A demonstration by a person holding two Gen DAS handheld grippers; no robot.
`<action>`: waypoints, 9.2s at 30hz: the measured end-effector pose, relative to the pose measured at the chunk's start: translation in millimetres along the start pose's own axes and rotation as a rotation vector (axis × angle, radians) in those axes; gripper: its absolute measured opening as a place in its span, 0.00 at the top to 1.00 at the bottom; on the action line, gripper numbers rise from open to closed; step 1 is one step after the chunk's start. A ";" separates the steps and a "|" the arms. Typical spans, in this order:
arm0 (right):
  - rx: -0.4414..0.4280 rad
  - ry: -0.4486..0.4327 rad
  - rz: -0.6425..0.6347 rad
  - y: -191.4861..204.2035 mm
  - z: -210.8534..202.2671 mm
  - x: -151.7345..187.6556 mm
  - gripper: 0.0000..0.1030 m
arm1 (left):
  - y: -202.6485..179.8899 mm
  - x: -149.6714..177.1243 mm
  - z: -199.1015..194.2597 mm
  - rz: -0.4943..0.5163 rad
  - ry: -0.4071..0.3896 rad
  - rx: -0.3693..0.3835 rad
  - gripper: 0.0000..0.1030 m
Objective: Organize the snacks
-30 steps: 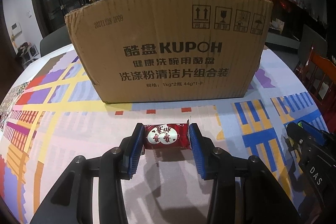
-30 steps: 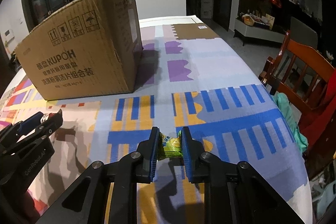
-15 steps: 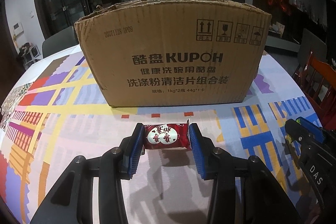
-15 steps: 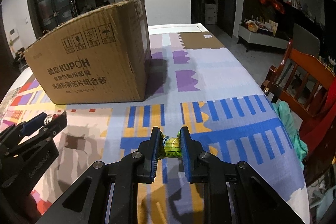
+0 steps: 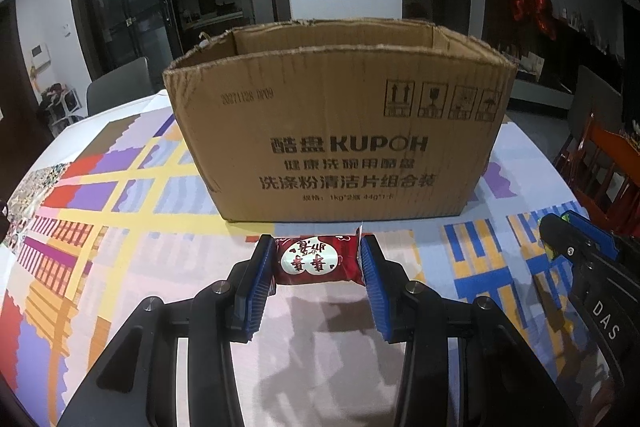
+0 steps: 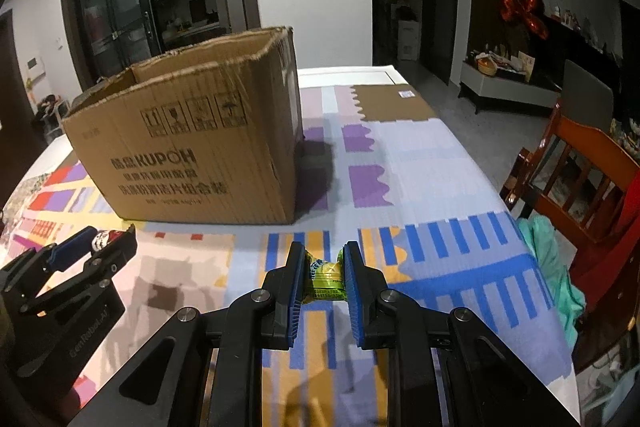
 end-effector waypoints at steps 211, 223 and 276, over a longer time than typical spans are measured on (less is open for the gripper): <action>0.013 -0.267 -0.044 26.7 -217.7 112.6 0.19 | 66.8 126.5 -225.8 -0.118 -0.243 -0.061 0.06; 0.011 -0.275 -0.029 25.4 -223.2 113.7 0.19 | 62.9 126.8 -227.9 -0.103 -0.247 -0.055 0.06; 0.000 -0.266 -0.019 22.8 -222.8 113.1 0.19 | 62.1 129.8 -226.8 -0.101 -0.235 -0.043 0.03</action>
Point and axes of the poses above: each gripper's, at about its wrist camera, not at the fingertips, and z roughly the way its jaws point, y to its left, x to its underside, the point moved 8 cm from there along z, roughly the way its jaws point, and after that the axes turned 13 degrees about y, right-handed, at the moved point
